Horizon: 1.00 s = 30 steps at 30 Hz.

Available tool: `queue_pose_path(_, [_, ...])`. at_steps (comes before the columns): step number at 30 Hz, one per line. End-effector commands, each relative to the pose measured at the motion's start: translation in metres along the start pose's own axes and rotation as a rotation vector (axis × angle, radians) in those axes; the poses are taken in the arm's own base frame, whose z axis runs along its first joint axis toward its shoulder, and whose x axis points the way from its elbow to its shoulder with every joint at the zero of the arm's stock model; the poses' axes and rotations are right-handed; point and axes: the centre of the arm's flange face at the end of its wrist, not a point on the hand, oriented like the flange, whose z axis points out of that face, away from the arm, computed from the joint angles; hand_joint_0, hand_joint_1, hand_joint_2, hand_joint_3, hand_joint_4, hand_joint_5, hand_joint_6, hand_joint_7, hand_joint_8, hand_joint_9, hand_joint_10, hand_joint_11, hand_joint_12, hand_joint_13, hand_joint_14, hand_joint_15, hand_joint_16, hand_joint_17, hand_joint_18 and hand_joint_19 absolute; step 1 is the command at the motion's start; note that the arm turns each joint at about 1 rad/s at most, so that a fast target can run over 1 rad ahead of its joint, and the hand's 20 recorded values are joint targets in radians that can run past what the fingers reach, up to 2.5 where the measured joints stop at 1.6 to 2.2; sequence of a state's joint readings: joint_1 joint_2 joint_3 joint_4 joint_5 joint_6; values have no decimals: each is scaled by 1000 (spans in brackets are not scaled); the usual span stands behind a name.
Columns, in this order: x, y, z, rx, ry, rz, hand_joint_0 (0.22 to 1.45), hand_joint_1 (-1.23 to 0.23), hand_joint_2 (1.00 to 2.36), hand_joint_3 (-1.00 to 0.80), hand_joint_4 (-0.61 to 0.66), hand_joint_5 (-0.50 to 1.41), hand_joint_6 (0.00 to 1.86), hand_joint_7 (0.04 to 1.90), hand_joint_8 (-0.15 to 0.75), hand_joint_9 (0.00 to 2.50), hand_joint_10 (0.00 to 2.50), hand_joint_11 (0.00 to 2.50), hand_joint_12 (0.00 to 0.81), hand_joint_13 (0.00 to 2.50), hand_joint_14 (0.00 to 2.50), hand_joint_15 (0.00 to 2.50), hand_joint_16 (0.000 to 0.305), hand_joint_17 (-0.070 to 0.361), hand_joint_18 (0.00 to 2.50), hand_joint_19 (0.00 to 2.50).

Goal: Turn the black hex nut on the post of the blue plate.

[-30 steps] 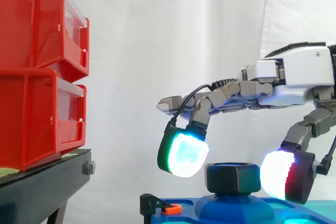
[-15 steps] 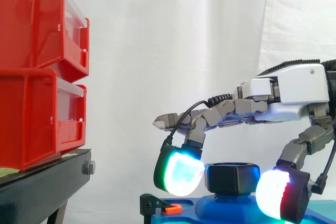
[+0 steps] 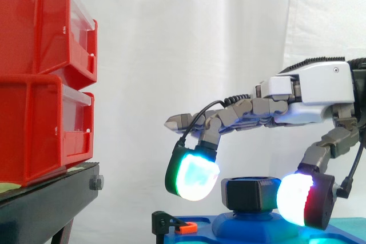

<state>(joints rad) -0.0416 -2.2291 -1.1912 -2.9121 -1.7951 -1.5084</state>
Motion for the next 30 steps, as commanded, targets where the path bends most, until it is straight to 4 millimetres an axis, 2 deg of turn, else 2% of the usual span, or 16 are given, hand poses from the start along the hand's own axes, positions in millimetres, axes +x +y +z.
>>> queue_pose_path(1, [-6, -3, -2, 4, 21, 4, 454, -673, 1000, -500, 19, -300, 501, 796, 99, 0, 0, 0, 285, 31, 0, 22, 39, 88, 107, 145])
queue_pose_path(30, [-4, -11, -7, 18, 38, 6, 452, -625, 1000, -500, 36, -300, 501, 821, 100, 0, 0, 0, 283, 49, 0, 27, 39, 88, 117, 165])
